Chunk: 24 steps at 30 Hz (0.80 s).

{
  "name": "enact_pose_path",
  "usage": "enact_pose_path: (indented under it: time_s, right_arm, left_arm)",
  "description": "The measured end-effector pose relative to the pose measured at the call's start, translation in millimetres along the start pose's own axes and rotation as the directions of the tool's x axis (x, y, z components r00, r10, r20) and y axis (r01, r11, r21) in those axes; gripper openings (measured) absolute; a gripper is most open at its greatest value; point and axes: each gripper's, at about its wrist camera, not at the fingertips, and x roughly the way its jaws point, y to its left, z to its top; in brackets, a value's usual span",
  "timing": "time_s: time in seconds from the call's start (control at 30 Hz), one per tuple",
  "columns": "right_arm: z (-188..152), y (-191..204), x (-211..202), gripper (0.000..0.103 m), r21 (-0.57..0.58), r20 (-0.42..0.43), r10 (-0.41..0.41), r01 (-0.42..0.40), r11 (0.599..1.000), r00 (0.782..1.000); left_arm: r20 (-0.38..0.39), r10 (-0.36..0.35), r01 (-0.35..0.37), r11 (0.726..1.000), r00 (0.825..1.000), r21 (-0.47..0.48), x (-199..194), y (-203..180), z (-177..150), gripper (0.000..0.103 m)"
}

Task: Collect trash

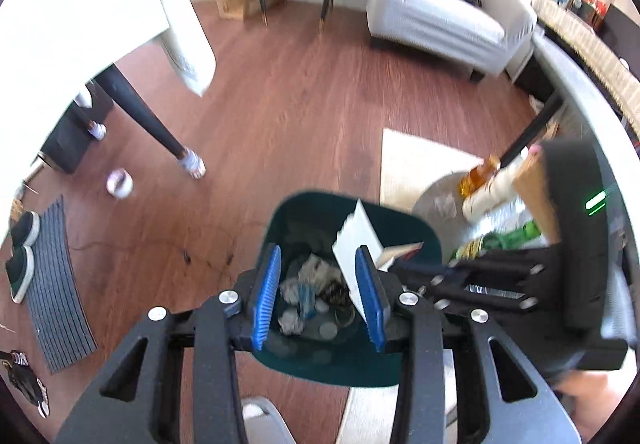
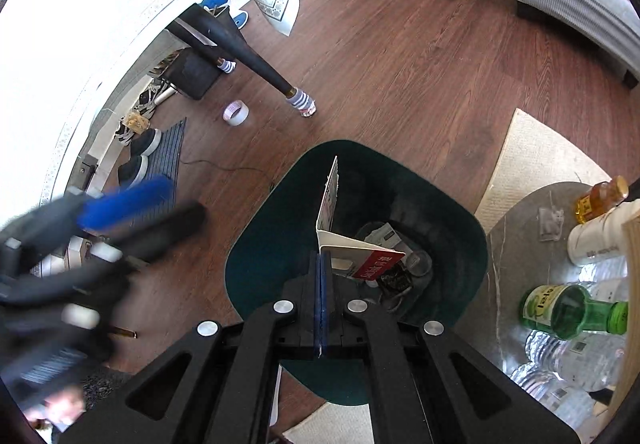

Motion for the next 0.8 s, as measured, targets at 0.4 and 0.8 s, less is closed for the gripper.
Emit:
enact_pose_path:
  time_s: [0.4, 0.8]
  right_arm:
    - [-6.8, 1.0, 30.0, 0.000, -0.006, -0.042, -0.009, 0.009, 1.000, 0.999]
    - [-7.5, 2.9, 30.1, 0.041, -0.019, -0.027, -0.029, 0.029, 0.999, 0.999]
  left_arm:
    - [0.258, -0.050, 0.052, 0.999, 0.965, -0.002, -86.7, -17.3, 28.2, 0.040]
    - [0.386, -0.087, 0.070, 0.996, 0.919, 0.058, -140.6, -41.1, 31.8, 0.049]
